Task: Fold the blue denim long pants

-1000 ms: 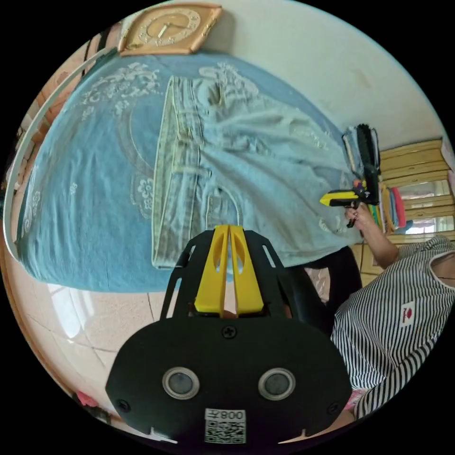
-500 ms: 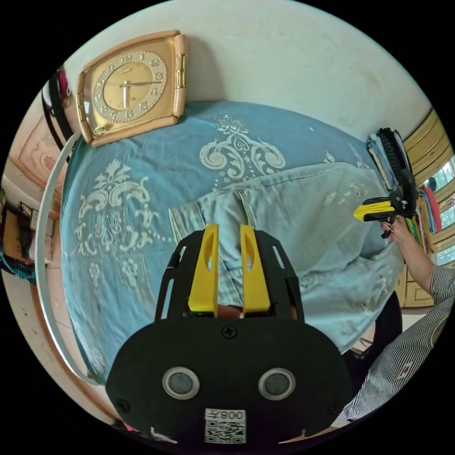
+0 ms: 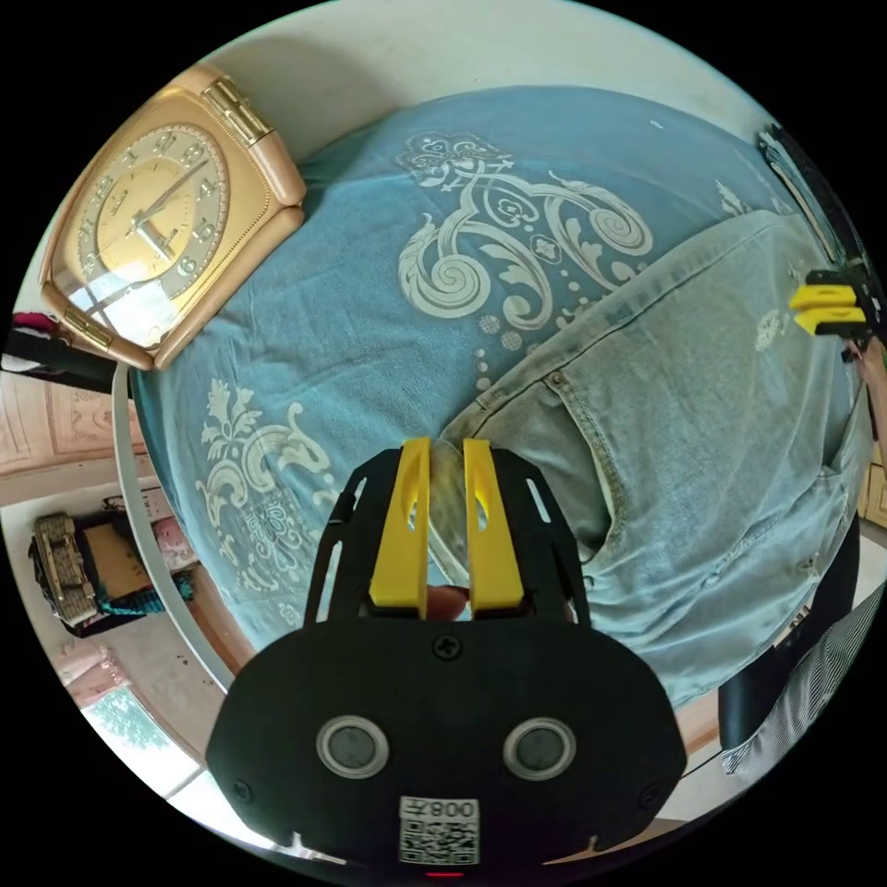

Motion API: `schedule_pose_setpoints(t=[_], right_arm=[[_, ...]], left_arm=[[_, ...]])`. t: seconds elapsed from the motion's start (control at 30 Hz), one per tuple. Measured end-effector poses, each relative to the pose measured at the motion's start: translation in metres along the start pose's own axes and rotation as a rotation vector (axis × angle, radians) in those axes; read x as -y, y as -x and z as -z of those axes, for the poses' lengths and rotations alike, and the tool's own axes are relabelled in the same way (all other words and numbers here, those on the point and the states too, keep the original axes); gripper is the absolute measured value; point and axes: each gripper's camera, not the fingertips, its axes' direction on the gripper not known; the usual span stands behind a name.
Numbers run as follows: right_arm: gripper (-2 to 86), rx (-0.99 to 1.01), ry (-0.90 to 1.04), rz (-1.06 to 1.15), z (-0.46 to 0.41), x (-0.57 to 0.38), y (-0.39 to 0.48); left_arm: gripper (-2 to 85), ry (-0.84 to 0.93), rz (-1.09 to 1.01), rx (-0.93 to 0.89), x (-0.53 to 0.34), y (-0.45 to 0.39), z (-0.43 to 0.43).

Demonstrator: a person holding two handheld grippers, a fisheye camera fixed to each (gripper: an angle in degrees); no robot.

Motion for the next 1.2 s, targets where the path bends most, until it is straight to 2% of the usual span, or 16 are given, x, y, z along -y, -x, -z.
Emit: schedule_pose_setpoints(t=[0.2, 0.43, 0.57, 0.8, 1.0, 1.2], right_arm=[[8.1, -0.140, 0.034, 0.078, 0.013, 0.058, -0.019], [10.2, -0.177, 0.238, 0.107, 0.001, 0.099, -0.047], [10.1, -0.199, 0.222, 0.131, 0.011, 0.104, -0.047], [8.2, -0.243, 0.263, 0.144, 0.025, 0.114, -0.042], [7.6, -0.211, 0.288, 0.106, 0.042, 0.116, -0.049], [7.4, -0.183, 0.393, 0.122, 0.055, 0.119, -0.053]], left_arm=[[6.4, 0.050, -0.014, -0.037, 0.052, 0.002, 0.006], [5.7, 0.075, -0.048, -0.031, 0.096, -0.002, 0.015], [4.4, 0.082, -0.058, -0.033, 0.111, -0.005, 0.021], [3.1, 0.115, -0.057, 0.069, 0.130, -0.021, 0.034], [2.9, 0.127, -0.031, 0.007, 0.129, -0.013, 0.045], [2.7, 0.148, -0.002, -0.104, 0.117, 0.001, 0.056]])
